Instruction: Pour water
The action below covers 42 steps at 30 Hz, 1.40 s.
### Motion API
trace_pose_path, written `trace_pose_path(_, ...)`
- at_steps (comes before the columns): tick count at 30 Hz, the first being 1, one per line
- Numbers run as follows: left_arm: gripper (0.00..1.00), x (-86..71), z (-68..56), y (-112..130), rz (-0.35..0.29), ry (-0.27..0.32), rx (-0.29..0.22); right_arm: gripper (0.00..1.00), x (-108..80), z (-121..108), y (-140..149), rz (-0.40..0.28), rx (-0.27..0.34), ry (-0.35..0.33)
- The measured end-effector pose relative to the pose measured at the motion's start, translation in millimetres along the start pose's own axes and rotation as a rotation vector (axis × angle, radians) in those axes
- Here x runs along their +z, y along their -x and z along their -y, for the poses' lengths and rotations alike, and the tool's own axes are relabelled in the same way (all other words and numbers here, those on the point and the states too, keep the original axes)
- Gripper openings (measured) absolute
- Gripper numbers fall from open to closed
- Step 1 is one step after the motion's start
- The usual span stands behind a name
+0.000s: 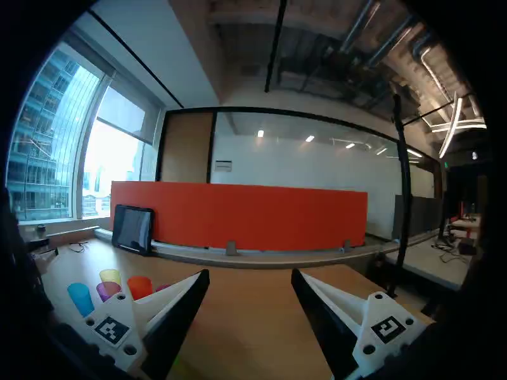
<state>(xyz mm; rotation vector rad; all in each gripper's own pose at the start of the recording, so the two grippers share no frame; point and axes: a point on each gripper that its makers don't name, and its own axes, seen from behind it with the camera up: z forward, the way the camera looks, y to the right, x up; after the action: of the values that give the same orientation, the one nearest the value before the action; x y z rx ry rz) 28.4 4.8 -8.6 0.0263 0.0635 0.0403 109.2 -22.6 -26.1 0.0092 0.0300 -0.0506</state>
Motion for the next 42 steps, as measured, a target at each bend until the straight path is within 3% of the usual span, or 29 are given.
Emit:
trace_pose_path(15, 0.97, 1.8, 9.5, 17, 0.019, -0.001, -0.040, 1.00, -1.6, 10, -3, 0.002, -0.008, -0.005)
trace_pose_path(42, 0.97, 6.7, 4.6, 29, 0.063, 0.022, -0.041, 1.00, -5.0, 2, -3, -0.003, -0.002, -0.006)
